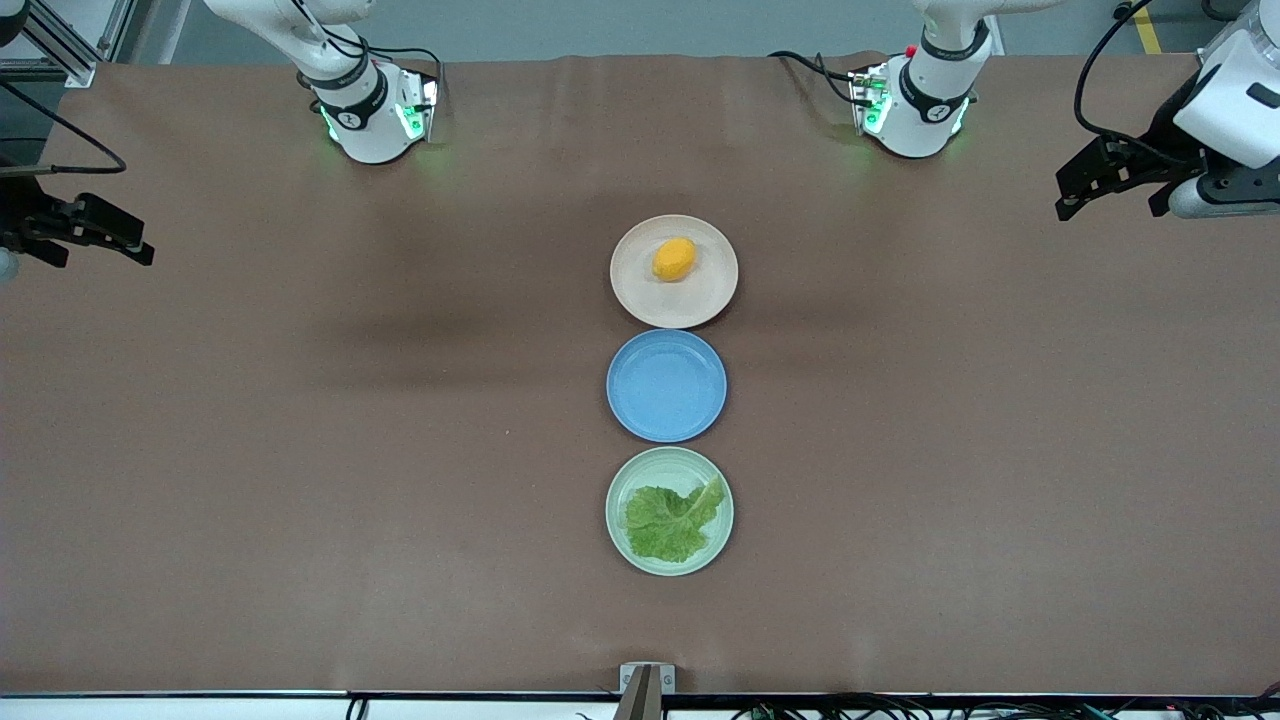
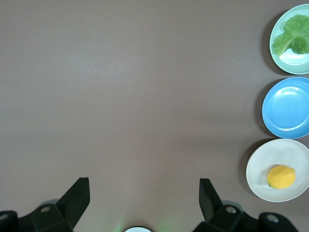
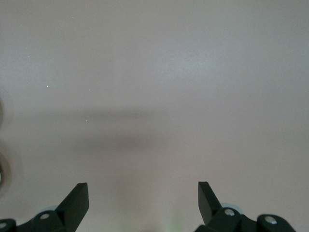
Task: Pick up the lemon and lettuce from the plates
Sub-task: 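Raise both arms from rest and swing them toward the plates, then lower the right gripper onto the lemon while the left gripper descends to the lettuce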
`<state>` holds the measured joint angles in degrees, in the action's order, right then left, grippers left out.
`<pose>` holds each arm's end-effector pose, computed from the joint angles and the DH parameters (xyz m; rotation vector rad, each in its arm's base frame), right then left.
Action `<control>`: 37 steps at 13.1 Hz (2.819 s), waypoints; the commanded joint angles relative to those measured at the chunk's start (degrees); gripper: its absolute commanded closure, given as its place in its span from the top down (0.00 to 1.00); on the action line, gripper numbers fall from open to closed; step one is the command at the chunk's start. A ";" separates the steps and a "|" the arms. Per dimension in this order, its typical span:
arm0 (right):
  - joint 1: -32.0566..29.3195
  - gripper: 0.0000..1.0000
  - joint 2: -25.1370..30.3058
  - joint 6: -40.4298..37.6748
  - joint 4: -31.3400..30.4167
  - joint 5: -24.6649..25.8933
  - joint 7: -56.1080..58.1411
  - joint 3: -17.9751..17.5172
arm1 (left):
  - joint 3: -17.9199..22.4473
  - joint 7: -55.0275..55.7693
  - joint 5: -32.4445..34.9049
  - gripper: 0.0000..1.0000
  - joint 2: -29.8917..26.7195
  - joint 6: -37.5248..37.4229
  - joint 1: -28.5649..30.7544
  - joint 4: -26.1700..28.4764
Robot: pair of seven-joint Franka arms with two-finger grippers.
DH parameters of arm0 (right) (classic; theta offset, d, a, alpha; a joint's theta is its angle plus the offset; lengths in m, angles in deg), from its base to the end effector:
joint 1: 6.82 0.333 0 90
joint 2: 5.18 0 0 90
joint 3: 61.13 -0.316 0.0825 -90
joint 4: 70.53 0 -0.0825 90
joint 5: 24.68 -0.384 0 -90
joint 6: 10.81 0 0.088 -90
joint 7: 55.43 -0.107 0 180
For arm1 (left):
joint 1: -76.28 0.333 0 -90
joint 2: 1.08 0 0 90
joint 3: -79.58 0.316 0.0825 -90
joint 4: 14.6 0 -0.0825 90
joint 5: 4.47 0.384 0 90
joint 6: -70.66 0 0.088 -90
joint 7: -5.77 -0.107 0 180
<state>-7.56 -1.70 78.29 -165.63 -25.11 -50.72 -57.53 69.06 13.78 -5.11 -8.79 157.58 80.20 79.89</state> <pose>0.5310 -0.0405 0.6142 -3.1261 -0.0103 0.0673 0.5028 -0.0665 0.6531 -3.1281 -0.0401 -0.0029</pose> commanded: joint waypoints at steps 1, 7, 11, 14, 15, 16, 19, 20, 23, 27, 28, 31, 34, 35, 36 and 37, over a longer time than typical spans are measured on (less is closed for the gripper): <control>-0.32 1.00 2.15 0.38 -2.10 -0.80 -0.75 -0.26 | -0.47 -1.24 -1.39 1.00 0.42 0.09 0.65 -1.16; -0.23 1.00 1.71 -0.23 -0.96 -0.71 -0.14 -0.26 | -3.36 -0.98 -0.86 1.00 10.76 0.61 -0.84 -9.23; -0.14 1.00 -3.54 0.03 1.94 0.26 -0.66 -0.17 | -4.51 -0.89 -0.77 1.00 22.01 10.15 -4.96 -12.32; 0.30 1.00 -8.83 -0.76 3.43 0.09 -0.49 -0.26 | -4.42 -0.89 0.28 1.00 29.57 22.54 -9.80 -12.41; 1.87 1.00 -8.66 -2.16 3.18 -0.53 -1.79 -0.17 | -4.51 -0.46 0.37 1.00 32.21 27.11 -11.37 -12.49; 3.01 1.00 -8.31 -2.60 2.91 -0.79 -7.81 -0.35 | -4.42 0.07 0.37 1.00 34.49 30.55 -13.39 -13.19; 11.96 1.00 -5.68 -1.48 -1.90 -5.27 -30.39 -0.35 | -3.72 0.25 0.55 1.00 42.58 43.29 -16.92 -15.04; 16.51 1.00 -4.80 0.97 -4.19 -6.15 -37.94 -0.44 | -3.72 0.42 0.63 1.00 44.87 48.03 -18.06 -14.96; 30.48 1.00 -4.70 12.72 -9.99 -6.86 -59.12 -1.13 | -2.50 0.78 0.72 1.00 48.83 54.39 -20.70 -15.13; 48.42 1.00 -12.76 27.77 -13.00 -6.07 -84.71 -1.14 | 4.52 1.04 1.34 1.00 53.66 58.96 -28.94 -17.14; 51.86 1.00 -15.58 30.76 -13.00 -5.29 -89.74 -1.14 | 7.06 1.39 1.34 1.00 55.59 60.54 -31.67 -18.28; 58.20 1.00 -24.19 39.11 -12.82 -2.47 -100.21 -1.05 | 13.31 1.57 1.25 0.87 61.31 65.12 -37.39 -22.32; 60.33 1.00 -29.30 45.53 -12.30 -2.38 -106.64 -1.05 | 14.56 1.75 1.34 0.80 63.87 66.18 -39.16 -23.13; 60.85 1.00 -30.97 47.12 -11.60 -2.38 -108.75 -1.05 | 14.82 1.66 1.34 0.80 64.57 66.96 -39.60 -23.22; 61.29 0.99 -32.73 47.66 -10.64 -2.38 -109.99 -1.05 | 15.26 1.66 1.34 0.79 65.27 68.54 -40.21 -23.30; 61.64 0.99 -34.13 47.66 -9.58 -2.38 -110.61 -1.05 | 15.70 1.66 1.34 0.79 65.80 70.29 -40.65 -23.31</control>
<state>52.67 -33.24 125.93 -178.00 -28.33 -158.28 -59.37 83.08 14.88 -4.88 55.24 225.57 40.91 58.60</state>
